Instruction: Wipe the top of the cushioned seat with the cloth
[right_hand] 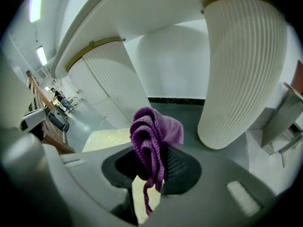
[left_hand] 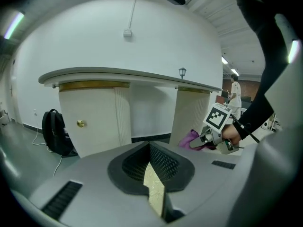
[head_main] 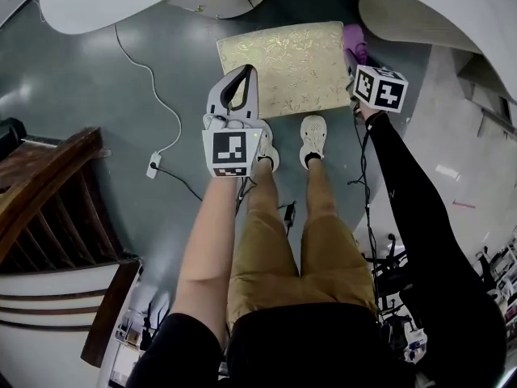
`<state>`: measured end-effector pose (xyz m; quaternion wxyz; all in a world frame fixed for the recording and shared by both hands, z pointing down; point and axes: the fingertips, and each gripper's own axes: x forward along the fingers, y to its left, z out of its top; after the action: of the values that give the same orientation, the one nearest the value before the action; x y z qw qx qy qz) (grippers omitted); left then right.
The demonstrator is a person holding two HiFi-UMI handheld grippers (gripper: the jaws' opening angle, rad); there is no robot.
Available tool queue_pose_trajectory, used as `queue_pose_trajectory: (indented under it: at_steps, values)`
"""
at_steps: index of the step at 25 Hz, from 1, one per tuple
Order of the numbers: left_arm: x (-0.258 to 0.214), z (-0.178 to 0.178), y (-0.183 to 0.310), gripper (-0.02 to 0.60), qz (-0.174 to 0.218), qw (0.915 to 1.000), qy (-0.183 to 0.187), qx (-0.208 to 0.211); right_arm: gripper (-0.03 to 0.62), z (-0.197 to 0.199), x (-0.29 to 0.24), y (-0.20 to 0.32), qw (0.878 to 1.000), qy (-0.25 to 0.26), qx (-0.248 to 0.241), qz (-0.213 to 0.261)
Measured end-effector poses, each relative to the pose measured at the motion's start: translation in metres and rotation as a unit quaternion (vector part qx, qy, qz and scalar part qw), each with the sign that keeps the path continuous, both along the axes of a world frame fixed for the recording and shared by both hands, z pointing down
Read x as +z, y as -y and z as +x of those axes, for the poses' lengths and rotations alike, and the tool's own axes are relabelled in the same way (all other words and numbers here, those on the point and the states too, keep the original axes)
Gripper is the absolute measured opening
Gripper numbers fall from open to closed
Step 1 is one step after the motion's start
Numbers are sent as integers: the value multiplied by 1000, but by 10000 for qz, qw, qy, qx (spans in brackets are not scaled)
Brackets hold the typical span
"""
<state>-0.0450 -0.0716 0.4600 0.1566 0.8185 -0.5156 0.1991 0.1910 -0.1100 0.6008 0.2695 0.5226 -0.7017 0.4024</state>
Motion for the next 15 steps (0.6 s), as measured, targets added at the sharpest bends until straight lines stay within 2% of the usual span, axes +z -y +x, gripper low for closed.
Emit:
queue_pose_trajectory:
  at_steps: [4, 8, 10, 13, 15]
  values:
    - [0, -36, -3, 8, 22, 9998, -2, -205, 89, -71, -10, -6, 9988, 293, -383, 56]
    - [0, -75, -7, 8, 44, 9991, 22, -416, 89, -168, -29, -16, 9918, 808, -980, 130]
    - [1, -90, -10, 8, 34, 9988, 11, -487, 89, -220, -40, -27, 9828, 1304, -1306, 73]
    - [1, -112, -16, 8, 50, 9982, -4, -590, 89, -293, -49, -51, 9579, 2326, -1644, -363]
    - [3, -125, -20, 8, 55, 9979, 18, -639, 89, -324, -39, -65, 9514, 2417, -1812, -594]
